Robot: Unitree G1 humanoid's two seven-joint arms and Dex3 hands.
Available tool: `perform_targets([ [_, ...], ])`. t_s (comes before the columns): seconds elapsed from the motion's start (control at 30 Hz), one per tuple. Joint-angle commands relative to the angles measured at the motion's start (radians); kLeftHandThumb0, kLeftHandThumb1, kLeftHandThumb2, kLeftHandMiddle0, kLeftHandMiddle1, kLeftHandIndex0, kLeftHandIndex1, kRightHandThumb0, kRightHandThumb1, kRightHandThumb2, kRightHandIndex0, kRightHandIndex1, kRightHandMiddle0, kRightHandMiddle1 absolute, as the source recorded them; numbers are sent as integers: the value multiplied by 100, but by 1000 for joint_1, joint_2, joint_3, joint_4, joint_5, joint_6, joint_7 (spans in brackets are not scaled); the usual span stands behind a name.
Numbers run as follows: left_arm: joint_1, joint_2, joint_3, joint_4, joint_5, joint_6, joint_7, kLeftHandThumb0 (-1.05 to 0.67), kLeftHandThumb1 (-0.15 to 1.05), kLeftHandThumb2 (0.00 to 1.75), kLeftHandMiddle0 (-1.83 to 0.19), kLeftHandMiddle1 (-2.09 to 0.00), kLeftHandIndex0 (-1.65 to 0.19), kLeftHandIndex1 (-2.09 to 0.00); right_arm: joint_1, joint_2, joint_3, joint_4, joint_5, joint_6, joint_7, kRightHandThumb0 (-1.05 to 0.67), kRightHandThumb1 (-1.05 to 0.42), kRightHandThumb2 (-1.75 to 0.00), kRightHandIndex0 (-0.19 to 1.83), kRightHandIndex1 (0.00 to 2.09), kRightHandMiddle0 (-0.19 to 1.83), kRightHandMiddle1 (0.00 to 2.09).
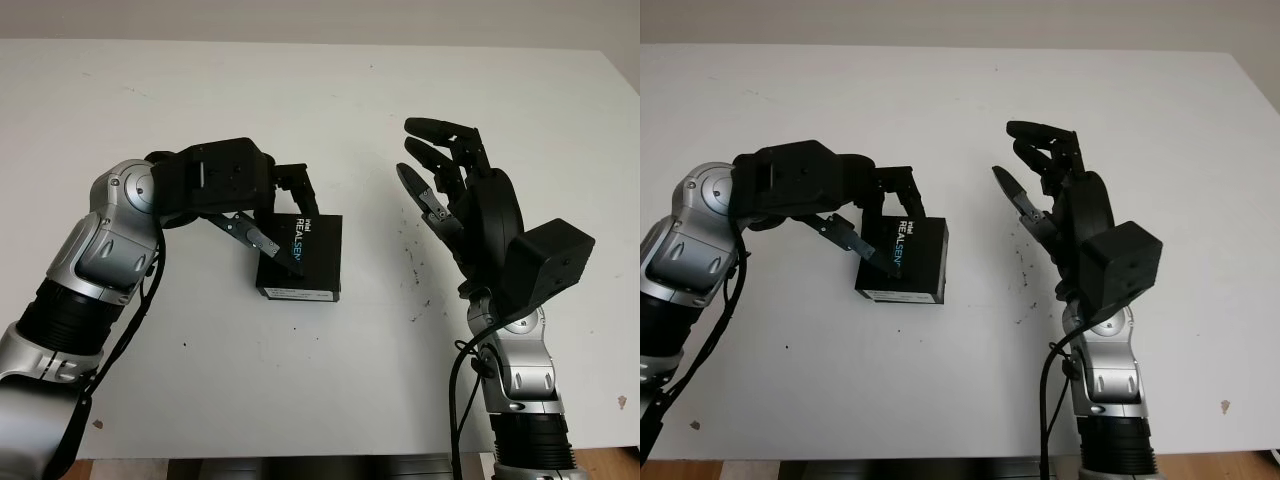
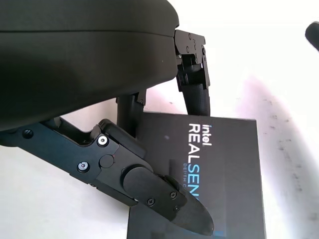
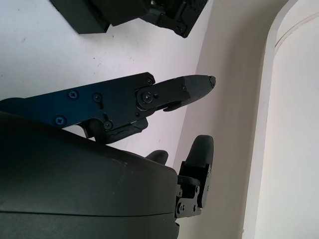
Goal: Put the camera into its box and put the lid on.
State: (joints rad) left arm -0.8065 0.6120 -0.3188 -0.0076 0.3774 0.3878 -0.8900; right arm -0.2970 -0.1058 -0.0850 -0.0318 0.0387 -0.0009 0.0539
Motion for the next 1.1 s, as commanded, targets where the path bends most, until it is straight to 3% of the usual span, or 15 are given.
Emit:
perform_targets([
  [0.0,-11,43,-51,-17,56,-6,-30,-35,94,6,2,-191,7,-163,12,0,0,-19,3,-2,0,-53,-105,-9,0,75,-5,119],
  [0.03,-15,62,-74,-27,92,-25,-44,-39,95,6,10,-183,12,-144,13,-1,0,-20,4,-3,1,-52,-105,-10,-1,74,-6,119],
  [0.1,-15,85,-97,-42,143,-50,-63,-50,96,5,10,-76,9,-57,14,-2,-1,-21,6,-1,3,-52,-105,-10,-1,74,-6,119],
  [0.13,-12,90,-100,-48,157,-56,-68,-52,96,5,5,-47,6,-35,15,-3,-2,-20,6,-2,4,-52,-105,-10,-1,74,-6,118],
  [0.2,-6,90,-98,-54,174,-64,-71,-54,97,6,3,-19,6,-15,16,-3,-4,-20,10,-3,7,-53,-105,-10,-1,74,-6,118],
  [0.37,6,91,-98,-73,222,-84,-61,-58,100,6,14,-5,11,-6,17,-7,-4,-20,10,-2,11,-53,-105,-10,-1,75,-5,117],
  [0.63,50,76,-61,-76,251,-179,59,-56,104,7,9,-7,6,-7,21,-6,0,-23,13,6,18,-53,-105,-11,-2,73,-6,116],
  [1.07,30,16,4,-50,218,-224,190,-52,105,7,4,-7,2,-8,30,-3,3,-23,17,11,22,-54,-105,-10,-1,75,-6,119],
])
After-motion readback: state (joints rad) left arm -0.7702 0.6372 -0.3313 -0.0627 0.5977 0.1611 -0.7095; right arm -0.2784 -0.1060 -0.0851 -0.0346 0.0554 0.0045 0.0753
